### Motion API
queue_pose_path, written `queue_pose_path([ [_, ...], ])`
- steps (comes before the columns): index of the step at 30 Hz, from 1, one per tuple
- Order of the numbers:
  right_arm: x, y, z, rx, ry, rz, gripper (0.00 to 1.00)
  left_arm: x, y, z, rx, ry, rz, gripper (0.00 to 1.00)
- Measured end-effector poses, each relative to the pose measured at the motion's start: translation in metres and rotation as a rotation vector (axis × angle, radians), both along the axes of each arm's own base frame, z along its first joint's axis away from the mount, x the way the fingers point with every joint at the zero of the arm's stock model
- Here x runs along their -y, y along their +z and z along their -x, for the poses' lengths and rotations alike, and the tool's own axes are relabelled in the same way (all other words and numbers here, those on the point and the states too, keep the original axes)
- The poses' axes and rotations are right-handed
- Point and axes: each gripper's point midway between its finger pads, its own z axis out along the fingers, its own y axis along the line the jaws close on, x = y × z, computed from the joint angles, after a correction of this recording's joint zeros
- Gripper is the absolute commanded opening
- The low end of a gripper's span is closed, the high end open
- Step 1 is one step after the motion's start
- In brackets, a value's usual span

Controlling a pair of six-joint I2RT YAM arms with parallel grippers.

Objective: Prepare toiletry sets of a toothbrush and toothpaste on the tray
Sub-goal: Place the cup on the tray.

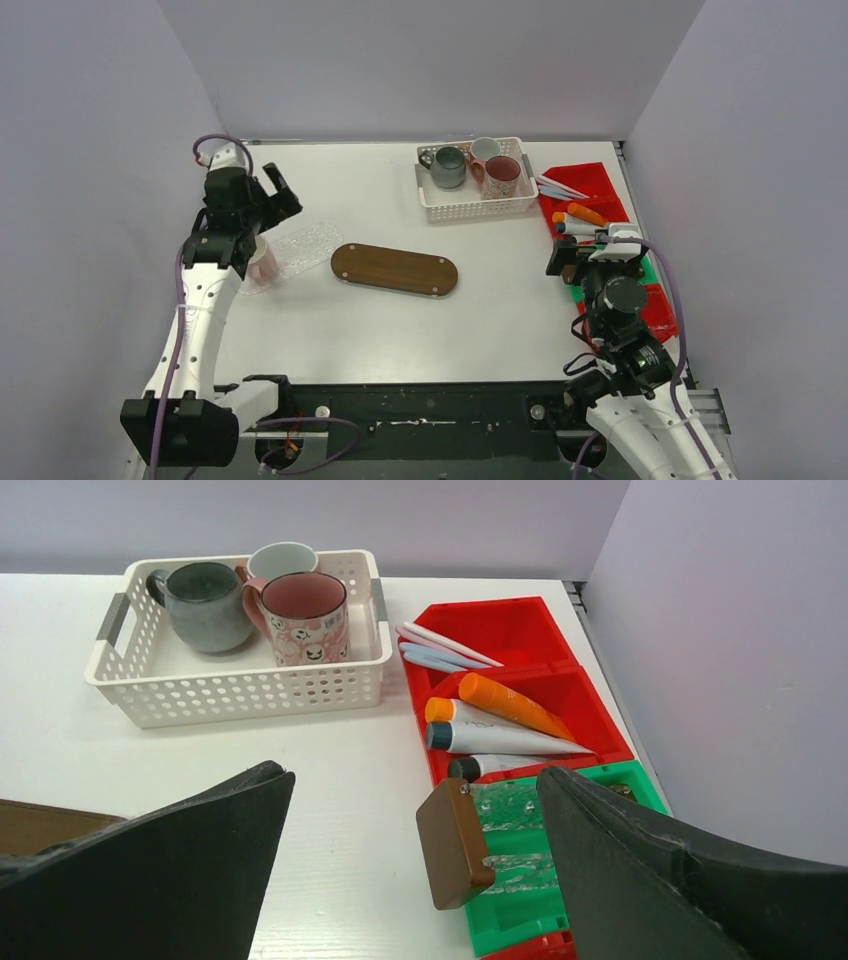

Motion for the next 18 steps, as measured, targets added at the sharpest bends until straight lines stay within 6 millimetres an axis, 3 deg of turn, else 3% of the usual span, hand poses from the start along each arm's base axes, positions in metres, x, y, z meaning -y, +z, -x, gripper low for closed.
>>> queue_pose_path([
  [4, -0.001, -0.007, -0.004, -0.033, -0.002, 0.014, 1.00, 0.034, 0.008, -0.017, -0.003, -0.160, -0.035, 0.97],
  [9, -0.007, -0.015, -0.012, -0.093, 0.003, 0.017, 1.00, 0.080, -0.011, -0.033, -0.036, -0.327, -0.056, 0.97],
  [12, -0.012, -0.015, -0.018, -0.129, 0.009, 0.014, 1.00, 0.117, -0.021, -0.041, -0.059, -0.430, -0.082, 0.97],
  [18, -0.016, -0.019, -0.023, -0.172, 0.016, 0.027, 1.00, 0.189, -0.015, -0.074, -0.024, -0.584, -0.126, 0.97],
])
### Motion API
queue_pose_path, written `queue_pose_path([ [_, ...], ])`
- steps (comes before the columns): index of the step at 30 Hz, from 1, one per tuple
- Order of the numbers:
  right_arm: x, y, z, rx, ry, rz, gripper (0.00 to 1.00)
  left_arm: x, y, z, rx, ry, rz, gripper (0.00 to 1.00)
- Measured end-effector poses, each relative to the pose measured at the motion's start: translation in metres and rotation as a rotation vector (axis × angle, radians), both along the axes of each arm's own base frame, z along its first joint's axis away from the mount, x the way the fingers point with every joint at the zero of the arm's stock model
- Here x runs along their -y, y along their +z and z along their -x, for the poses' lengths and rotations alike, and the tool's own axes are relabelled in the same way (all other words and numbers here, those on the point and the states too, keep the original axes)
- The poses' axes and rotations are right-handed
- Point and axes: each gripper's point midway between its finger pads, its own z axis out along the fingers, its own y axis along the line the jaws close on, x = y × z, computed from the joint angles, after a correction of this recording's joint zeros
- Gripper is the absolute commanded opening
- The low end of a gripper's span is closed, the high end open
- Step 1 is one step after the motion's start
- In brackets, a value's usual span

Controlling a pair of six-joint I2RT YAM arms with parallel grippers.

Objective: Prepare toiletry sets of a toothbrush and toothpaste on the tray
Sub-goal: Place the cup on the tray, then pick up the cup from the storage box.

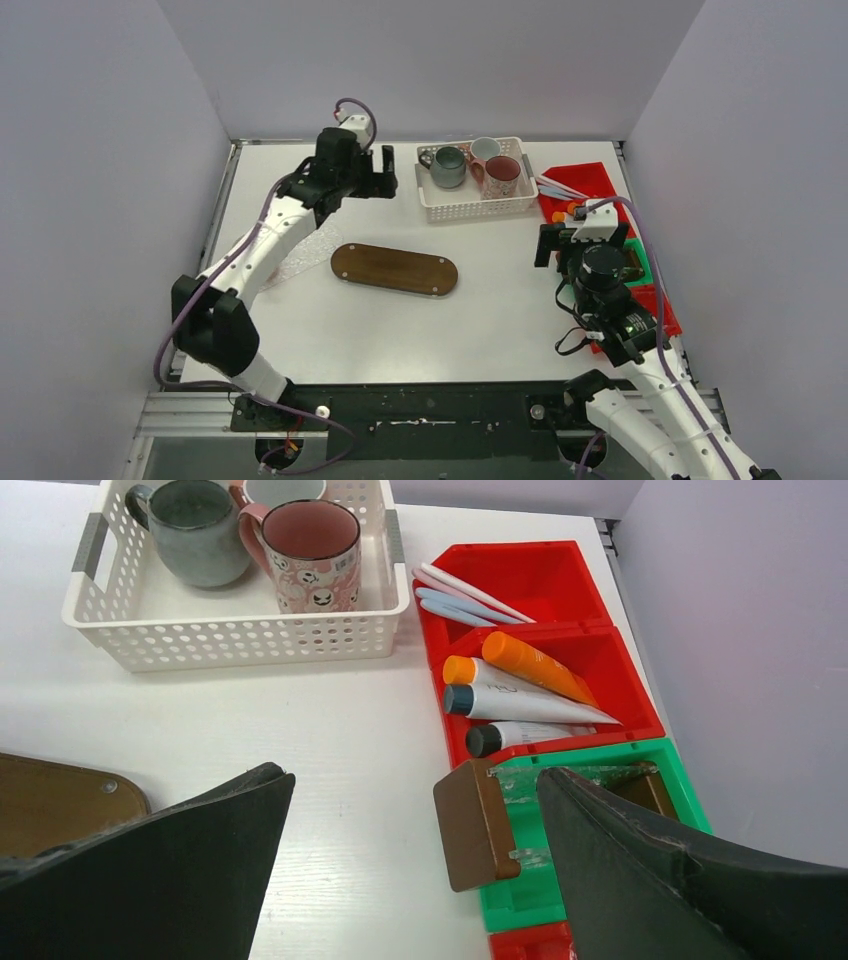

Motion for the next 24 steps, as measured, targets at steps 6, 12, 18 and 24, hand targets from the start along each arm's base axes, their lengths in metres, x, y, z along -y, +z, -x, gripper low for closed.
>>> queue_pose_path([
  [6, 0.004, 0.000, 0.002, -0.010, -0.006, 0.029, 1.00, 0.067, -0.013, -0.036, 0.005, -0.102, -0.023, 0.97],
  [12, 0.010, 0.003, 0.006, 0.003, -0.027, 0.042, 1.00, 0.122, -0.040, -0.070, -0.009, -0.158, -0.063, 0.97],
  [18, 0.015, -0.005, 0.009, 0.001, -0.043, 0.048, 1.00, 0.152, -0.068, -0.096, -0.029, -0.173, -0.088, 0.97],
  [24, 0.016, -0.011, 0.009, -0.010, -0.046, 0.061, 1.00, 0.169, -0.094, -0.112, -0.055, -0.186, -0.084, 0.97],
])
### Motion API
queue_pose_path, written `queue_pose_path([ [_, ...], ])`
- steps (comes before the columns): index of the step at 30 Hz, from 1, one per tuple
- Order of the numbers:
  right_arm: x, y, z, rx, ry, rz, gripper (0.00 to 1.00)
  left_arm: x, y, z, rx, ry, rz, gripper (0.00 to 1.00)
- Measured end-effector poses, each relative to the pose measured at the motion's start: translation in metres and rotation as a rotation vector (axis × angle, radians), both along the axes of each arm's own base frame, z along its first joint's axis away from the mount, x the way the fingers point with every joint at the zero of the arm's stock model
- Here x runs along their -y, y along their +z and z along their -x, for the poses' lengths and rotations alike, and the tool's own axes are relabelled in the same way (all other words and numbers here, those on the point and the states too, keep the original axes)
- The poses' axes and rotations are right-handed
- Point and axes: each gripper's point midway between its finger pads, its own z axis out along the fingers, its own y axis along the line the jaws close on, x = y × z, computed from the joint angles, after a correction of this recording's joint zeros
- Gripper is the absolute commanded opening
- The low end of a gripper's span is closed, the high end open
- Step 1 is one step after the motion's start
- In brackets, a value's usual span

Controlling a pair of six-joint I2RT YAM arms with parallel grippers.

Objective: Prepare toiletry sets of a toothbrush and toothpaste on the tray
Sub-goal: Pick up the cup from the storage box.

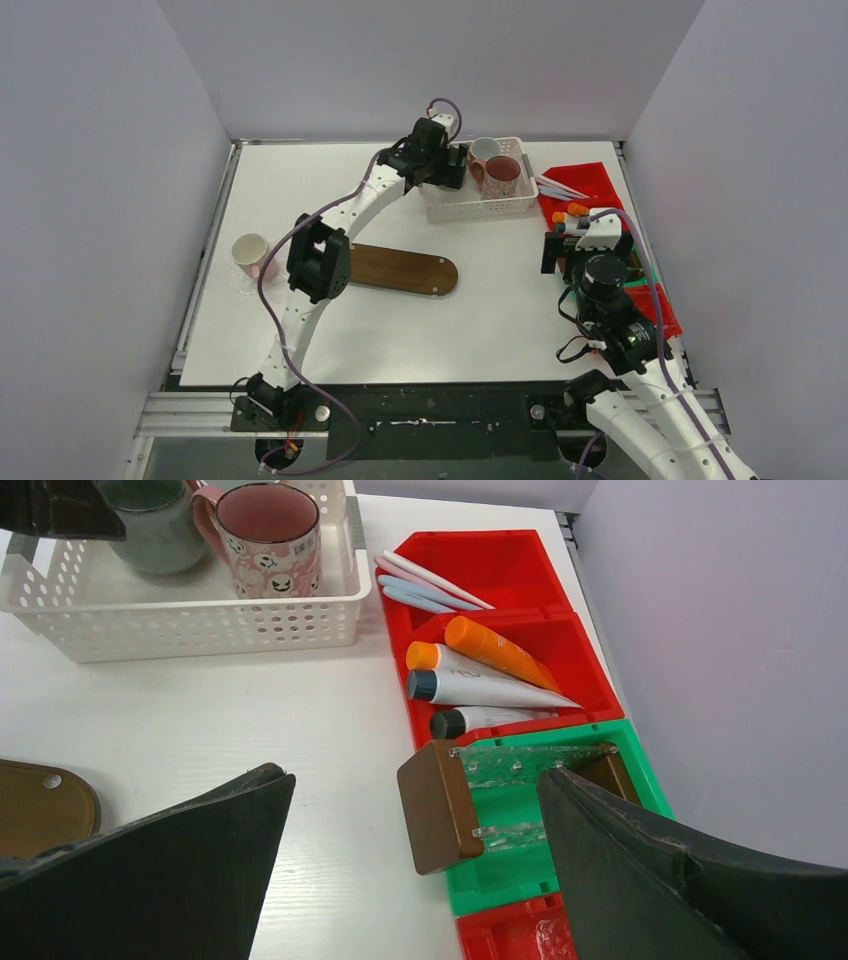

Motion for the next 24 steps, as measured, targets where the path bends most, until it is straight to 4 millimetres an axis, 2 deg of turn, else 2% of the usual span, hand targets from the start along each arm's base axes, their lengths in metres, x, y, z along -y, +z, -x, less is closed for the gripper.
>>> queue_pose_path([
  [8, 0.001, 0.000, 0.000, 0.000, -0.001, 0.008, 1.00, 0.009, -0.045, 0.008, -0.088, -0.010, -0.021, 0.98],
  [15, 0.001, 0.000, 0.000, 0.000, -0.001, 0.010, 1.00, 0.014, -0.053, 0.018, -0.109, -0.009, -0.009, 0.97],
  [24, 0.001, 0.000, 0.000, 0.000, 0.000, 0.012, 1.00, 0.001, -0.051, 0.034, -0.146, 0.035, -0.007, 0.97],
])
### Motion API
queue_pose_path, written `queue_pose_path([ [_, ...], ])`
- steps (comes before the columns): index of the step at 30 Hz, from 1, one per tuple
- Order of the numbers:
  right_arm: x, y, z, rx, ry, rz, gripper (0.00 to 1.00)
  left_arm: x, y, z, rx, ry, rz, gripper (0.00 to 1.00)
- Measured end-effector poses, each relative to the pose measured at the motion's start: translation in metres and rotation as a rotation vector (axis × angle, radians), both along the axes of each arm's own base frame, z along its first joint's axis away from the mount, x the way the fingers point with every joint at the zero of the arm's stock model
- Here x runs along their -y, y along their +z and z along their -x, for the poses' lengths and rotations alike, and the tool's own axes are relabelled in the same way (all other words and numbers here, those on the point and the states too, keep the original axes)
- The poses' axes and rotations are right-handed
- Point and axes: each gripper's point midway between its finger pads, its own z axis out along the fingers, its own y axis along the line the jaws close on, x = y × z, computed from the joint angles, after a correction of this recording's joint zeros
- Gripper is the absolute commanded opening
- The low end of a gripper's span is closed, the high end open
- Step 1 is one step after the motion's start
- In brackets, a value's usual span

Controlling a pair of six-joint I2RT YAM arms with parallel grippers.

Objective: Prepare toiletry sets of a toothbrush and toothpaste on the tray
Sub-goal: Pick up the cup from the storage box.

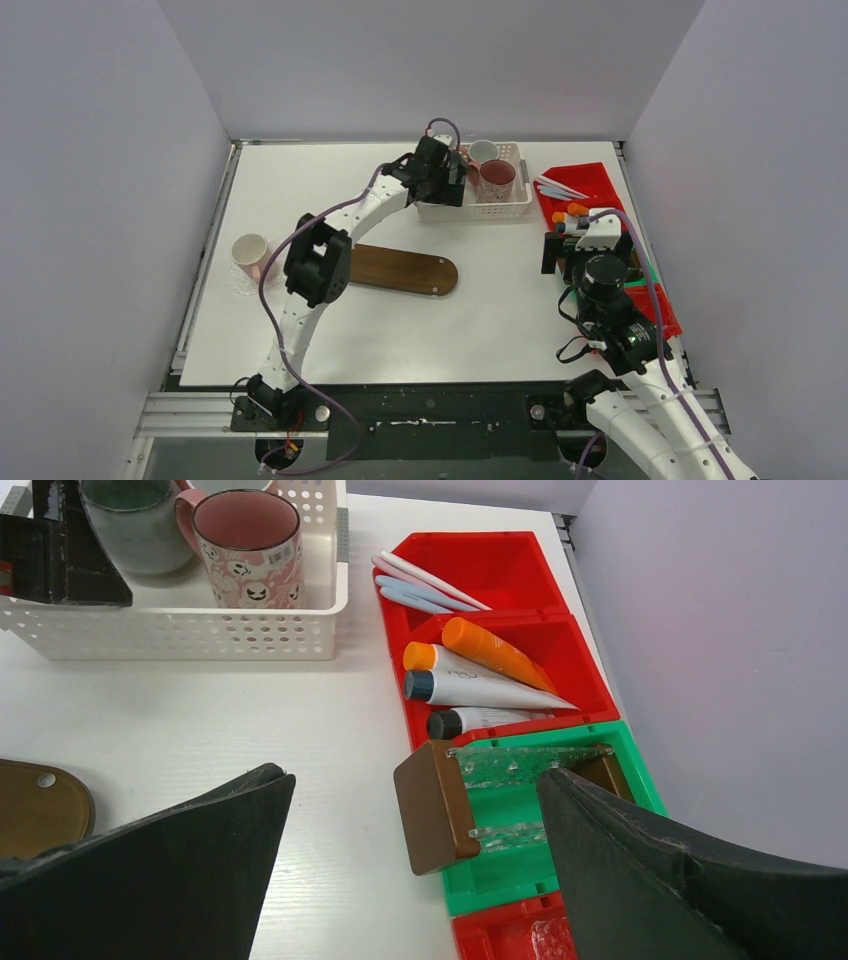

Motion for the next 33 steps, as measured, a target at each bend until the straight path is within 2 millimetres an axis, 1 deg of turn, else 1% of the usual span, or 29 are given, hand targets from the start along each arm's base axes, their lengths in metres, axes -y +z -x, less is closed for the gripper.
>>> queue_pose_path([
  [6, 0.000, 0.000, 0.000, 0.001, 0.000, 0.000, 1.00, -0.008, 0.005, 0.008, -0.019, 0.027, 0.003, 0.97],
  [10, 0.000, 0.001, 0.000, 0.003, 0.000, -0.001, 1.00, -0.014, 0.007, 0.022, -0.044, 0.034, 0.002, 0.97],
  [19, 0.000, 0.002, 0.000, 0.010, 0.001, -0.004, 1.00, -0.024, 0.009, 0.041, -0.080, 0.051, 0.009, 0.97],
  [27, 0.000, 0.005, 0.001, 0.019, 0.000, -0.008, 1.00, -0.025, 0.015, 0.046, -0.091, 0.052, 0.021, 0.97],
  [31, 0.000, 0.005, 0.001, 0.020, 0.000, -0.009, 1.00, -0.029, 0.025, 0.046, -0.082, 0.057, 0.007, 0.97],
  [33, 0.000, 0.005, 0.001, 0.019, 0.001, -0.008, 1.00, -0.029, 0.036, 0.040, -0.054, 0.058, 0.000, 0.97],
])
